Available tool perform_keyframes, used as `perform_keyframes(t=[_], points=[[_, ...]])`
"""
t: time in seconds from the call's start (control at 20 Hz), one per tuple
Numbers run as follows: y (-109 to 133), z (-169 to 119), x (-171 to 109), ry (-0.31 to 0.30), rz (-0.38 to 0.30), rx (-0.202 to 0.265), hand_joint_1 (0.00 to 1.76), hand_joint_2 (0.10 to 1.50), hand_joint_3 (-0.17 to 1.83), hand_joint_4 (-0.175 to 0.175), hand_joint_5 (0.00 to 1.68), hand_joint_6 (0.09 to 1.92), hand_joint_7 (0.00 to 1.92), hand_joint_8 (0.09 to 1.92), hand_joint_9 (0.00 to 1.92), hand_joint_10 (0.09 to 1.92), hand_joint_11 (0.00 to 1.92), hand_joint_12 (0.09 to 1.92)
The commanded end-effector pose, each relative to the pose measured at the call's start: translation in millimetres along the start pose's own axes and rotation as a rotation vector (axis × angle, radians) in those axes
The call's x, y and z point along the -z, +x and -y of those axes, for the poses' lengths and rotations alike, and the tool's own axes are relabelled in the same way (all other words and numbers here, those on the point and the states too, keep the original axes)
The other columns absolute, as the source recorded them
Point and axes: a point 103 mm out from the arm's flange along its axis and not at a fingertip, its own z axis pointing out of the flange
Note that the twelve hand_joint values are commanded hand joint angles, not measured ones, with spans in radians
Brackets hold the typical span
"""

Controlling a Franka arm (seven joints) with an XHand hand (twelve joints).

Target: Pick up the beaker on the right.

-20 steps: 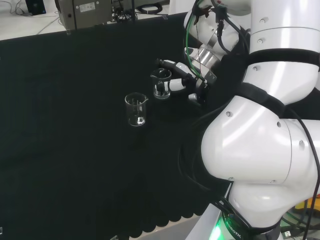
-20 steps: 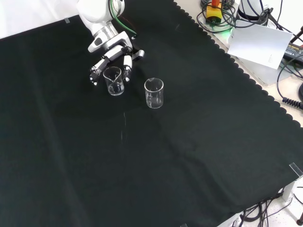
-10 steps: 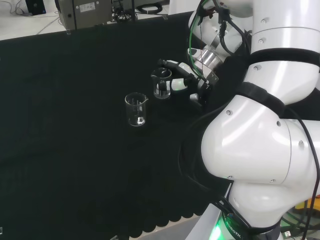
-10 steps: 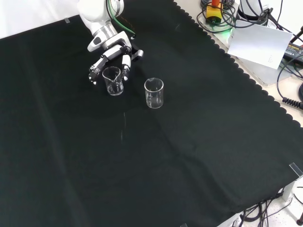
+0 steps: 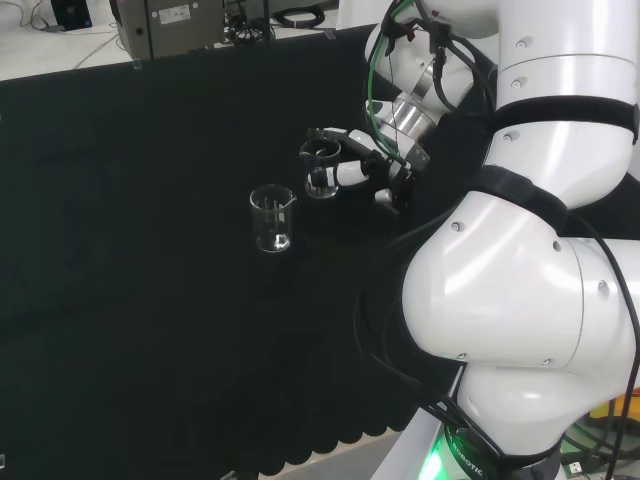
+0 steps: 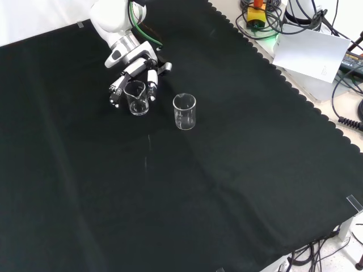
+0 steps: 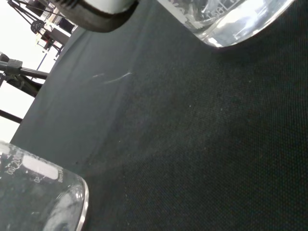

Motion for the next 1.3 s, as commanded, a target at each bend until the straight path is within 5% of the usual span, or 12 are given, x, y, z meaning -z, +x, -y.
perform_keyframes(t=[0.05, 0.1, 0.15, 0.2, 0.3, 0.4, 0.5, 1.0, 1.15, 1.3], points=[[2.0, -0.1, 2.2, -0.095, 0.025, -0.052, 0.91, 0.92, -0.17, 0.000, 0.62, 0.69, 0.48, 0.65, 0.64, 0.53, 0.27, 1.32], [3.5, 0.8, 3.7, -0.135, 0.057, -0.066, 0.96, 0.95, -0.17, -0.008, 0.71, 0.87, 0.60, 0.69, 0.76, 0.53, 0.41, 1.28], [5.5, 1.6, 5.7, -0.171, 0.091, -0.079, 1.03, 1.02, -0.17, -0.011, 0.86, 0.90, 0.76, 0.73, 0.92, 0.52, 0.64, 1.17], [8.1, 2.6, 8.1, -0.207, 0.131, -0.088, 1.09, 1.07, -0.17, -0.053, 0.99, 0.86, 0.92, 0.76, 1.08, 0.50, 0.91, 1.03], [13.7, 4.7, 15.1, -0.272, 0.186, -0.084, 1.22, 1.07, -0.17, -0.003, 1.14, 0.74, 1.23, 0.52, 1.33, 0.45, 1.25, 0.77], [20.8, 6.5, 24.3, -0.321, 0.214, -0.061, 1.27, 1.05, -0.17, 0.013, 1.26, 0.56, 1.45, 0.21, 1.48, 0.35, 1.39, 0.63], [29.5, 7.3, 34.7, -0.339, 0.235, -0.030, 1.29, 1.03, -0.17, 0.005, 1.30, 0.46, 1.55, 0.09, 1.57, 0.25, 1.44, 0.56], [77.6, 19.5, 77.9, -0.238, 0.313, 0.077, 1.30, 1.02, -0.17, -0.024, 1.34, 0.36, 1.60, 0.09, 1.69, 0.15, 1.47, 0.51], [94.4, 30.4, 82.4, -0.202, 0.334, 0.094, 1.31, 1.02, -0.17, -0.149, 1.40, 0.28, 1.57, 0.09, 1.72, 0.16, 1.48, 0.51], [112.0, 43.9, 85.0, -0.165, 0.359, 0.109, 1.32, 1.02, -0.17, -0.173, 1.42, 0.26, 1.56, 0.09, 1.73, 0.16, 1.49, 0.51]])
